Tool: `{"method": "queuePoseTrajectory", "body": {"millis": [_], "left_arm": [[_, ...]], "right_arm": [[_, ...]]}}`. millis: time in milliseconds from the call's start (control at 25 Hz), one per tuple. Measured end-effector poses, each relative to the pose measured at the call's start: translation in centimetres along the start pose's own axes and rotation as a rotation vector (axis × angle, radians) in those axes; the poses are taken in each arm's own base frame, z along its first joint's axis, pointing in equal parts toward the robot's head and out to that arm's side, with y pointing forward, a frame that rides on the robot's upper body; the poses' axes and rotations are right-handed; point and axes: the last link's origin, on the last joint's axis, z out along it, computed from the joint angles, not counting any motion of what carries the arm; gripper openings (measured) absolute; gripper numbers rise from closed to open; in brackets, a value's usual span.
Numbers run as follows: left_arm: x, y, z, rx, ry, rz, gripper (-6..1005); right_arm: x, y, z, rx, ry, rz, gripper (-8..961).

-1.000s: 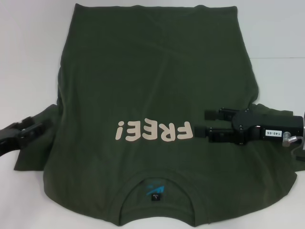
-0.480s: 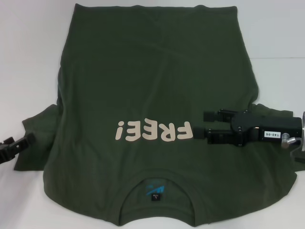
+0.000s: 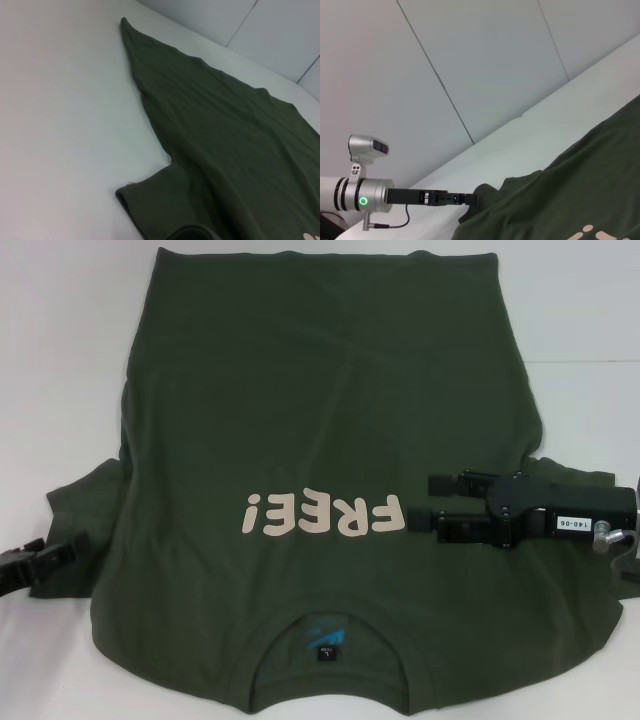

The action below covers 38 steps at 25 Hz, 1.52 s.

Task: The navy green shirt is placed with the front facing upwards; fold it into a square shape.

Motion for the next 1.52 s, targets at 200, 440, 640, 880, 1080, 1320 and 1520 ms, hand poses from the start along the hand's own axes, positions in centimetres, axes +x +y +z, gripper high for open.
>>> {"method": "queuePoseTrajectory", "body": {"millis": [200,440,640,880,1080,1320,1520], "left_arm": [[0.6,0.2,0.3,-0.006,-0.004,0.003,788],[1.3,-0.2,0.1,0.02,-0.007,0.012,701],[1.4,0.1,0.5,0.015,-0.032,0.039,516],[1.5,0.3,0.7,0.011,-0.041,0.046,332],[1.6,0.4,0.8,0.011,-0.048,0.049,148],[2.2,0.0,0.7,0.036,-0.045,0.068,14],[3.6,-1.0,0.2,0.096,-0.039,0.094,1]], "right_arm": [[-0.1,0.0,0.0,0.0,0.0,-0.002,884],[-0.1,0.0,0.0,0.001,-0.001,-0.005,884],[-0.2,-0.1,-0.1,0.005,-0.007,-0.004,883],[-0.3,-0.1,-0.1,0.006,-0.008,-0.006,883],[-0.3,-0.1,-0.1,0.007,-0.008,-0.006,883],[-0.3,-0.1,-0.1,0.006,-0.011,-0.007,883],[-0.5,-0.1,-0.1,0.005,-0.021,-0.006,882]]}}
